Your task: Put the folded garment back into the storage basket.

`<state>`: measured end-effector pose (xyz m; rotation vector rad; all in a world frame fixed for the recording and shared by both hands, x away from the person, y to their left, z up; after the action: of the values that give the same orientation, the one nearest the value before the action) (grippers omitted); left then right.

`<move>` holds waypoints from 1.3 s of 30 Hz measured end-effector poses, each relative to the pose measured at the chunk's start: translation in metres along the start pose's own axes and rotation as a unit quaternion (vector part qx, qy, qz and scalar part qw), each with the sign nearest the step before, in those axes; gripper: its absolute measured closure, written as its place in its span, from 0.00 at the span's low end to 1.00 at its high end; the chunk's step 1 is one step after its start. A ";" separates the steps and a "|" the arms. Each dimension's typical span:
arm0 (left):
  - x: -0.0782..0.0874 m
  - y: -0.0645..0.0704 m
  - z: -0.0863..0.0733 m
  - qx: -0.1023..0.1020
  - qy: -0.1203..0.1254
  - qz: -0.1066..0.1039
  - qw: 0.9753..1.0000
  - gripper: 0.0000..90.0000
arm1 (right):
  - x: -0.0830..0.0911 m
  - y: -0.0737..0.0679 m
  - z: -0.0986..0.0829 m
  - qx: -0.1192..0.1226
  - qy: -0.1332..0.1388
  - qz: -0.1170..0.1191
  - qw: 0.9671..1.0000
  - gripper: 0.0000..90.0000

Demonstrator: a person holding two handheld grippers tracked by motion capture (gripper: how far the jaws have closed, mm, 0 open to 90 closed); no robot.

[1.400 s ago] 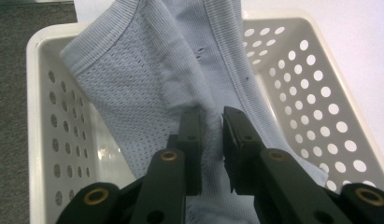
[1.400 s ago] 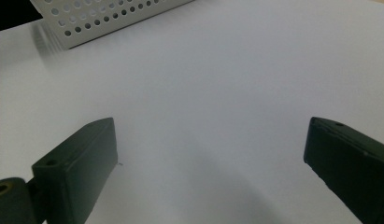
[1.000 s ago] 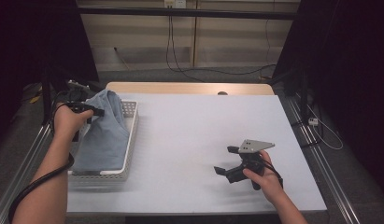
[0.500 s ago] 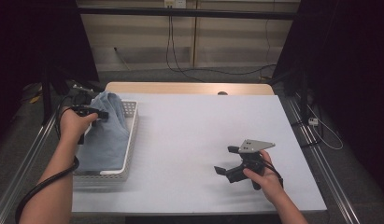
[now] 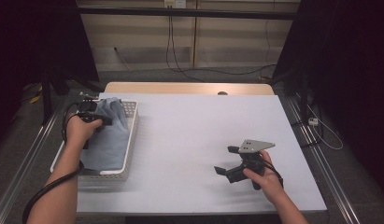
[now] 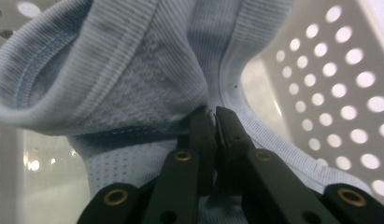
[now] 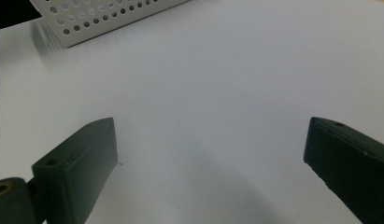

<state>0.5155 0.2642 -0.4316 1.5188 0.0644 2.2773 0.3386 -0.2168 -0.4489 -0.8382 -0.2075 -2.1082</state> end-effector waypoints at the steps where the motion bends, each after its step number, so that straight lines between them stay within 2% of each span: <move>1: -0.001 0.000 -0.001 0.000 0.000 0.000 1.000 0.96 | 0.000 0.000 0.000 0.000 0.000 0.000 1.000 0.03; 5: -0.005 -0.001 -0.005 0.005 -0.004 -0.006 1.000 0.96 | 0.000 0.000 0.000 0.000 -0.001 0.000 1.000 0.03; 8: -0.006 -0.003 -0.005 0.005 0.003 -0.006 1.000 0.96 | 0.000 0.000 0.000 0.000 0.000 -0.001 1.000 0.03; 15: 0.003 0.000 0.000 -0.002 0.004 -0.003 1.000 0.94 | -0.001 0.000 0.000 0.000 -0.001 0.000 1.000 0.03; 21: 0.011 0.003 0.006 -0.001 0.023 -0.005 1.000 0.94 | 0.000 0.000 0.000 -0.001 0.000 0.001 1.000 0.03; 24: 0.010 0.005 0.007 -0.006 0.024 -0.002 1.000 0.94 | 0.000 0.000 0.000 0.000 0.000 0.000 1.000 0.03; 33: -0.013 0.011 0.001 -0.011 0.008 -0.010 1.000 0.94 | -0.002 -0.001 0.000 0.001 -0.003 0.001 1.000 0.03; 34: -0.014 0.011 0.001 -0.015 0.001 -0.014 1.000 0.94 | -0.001 0.000 0.000 0.001 -0.003 0.002 1.000 0.03; 39: -0.018 0.013 -0.002 -0.015 -0.004 -0.019 1.000 0.96 | -0.002 0.000 0.000 0.002 -0.003 0.001 1.000 0.03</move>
<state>0.5156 0.2462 -0.4453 1.4983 0.0563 2.2318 0.3388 -0.2158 -0.4502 -0.8415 -0.2125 -2.1032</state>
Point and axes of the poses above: each handheld gripper's, and its own axes: x roughly backward along the jaws, z roughly out of its top, y roughly to its right, the point moved 3 cm from there along -x, roughly forward along the jaws, and after that the axes turned 9 degrees about -y, right-handed, at the moved point
